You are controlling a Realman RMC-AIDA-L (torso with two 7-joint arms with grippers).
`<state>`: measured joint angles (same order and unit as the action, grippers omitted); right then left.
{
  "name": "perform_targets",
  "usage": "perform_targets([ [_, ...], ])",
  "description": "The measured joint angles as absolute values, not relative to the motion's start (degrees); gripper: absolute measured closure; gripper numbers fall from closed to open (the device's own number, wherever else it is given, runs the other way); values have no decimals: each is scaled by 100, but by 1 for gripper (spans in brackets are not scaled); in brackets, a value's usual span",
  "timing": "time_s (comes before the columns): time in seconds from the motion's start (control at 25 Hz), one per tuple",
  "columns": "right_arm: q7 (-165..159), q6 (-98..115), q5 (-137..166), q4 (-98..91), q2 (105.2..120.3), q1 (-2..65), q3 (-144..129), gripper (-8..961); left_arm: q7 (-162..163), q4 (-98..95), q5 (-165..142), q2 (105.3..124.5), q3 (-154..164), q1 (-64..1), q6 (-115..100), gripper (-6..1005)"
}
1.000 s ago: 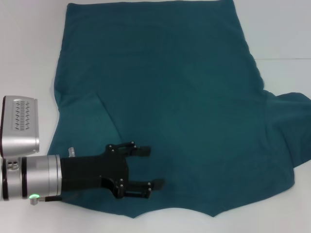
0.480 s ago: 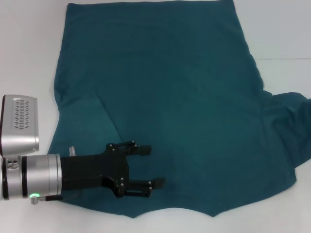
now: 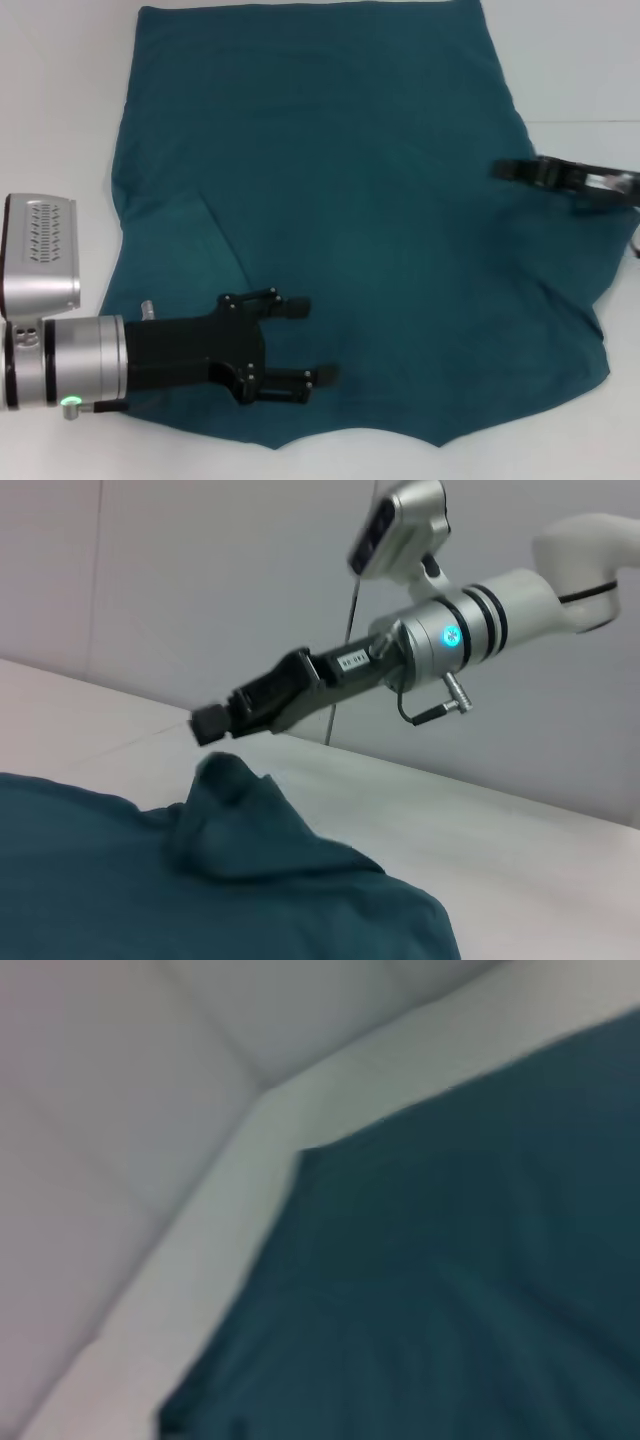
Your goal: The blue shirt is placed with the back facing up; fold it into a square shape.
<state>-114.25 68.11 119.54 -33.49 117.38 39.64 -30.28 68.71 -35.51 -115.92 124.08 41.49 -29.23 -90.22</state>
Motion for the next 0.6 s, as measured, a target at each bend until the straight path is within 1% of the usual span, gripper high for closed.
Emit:
perform_targets([
  [0.16, -11076, 7123, 11843, -3344, 11846, 4278, -3098, 872, 6873, -3539, -11592, 12410, 4151, -2927, -8993, 99],
  [0.28, -11073, 7149, 11836, -3395, 11868, 4385, -3244, 824, 6895, -3517, -11592, 12417, 4167, -2927, -8961, 99],
  [0.4, -11112, 7011, 11836, -3402, 11836, 4324, -3272, 775, 6930, -3482, -11592, 12419, 4155, -2927, -8957, 99],
  [0.6, -11310, 6836, 11865, -3403, 11696, 4028, -3277, 569, 6939, -3472, -11592, 12419, 4149, -2912, -8956, 99],
])
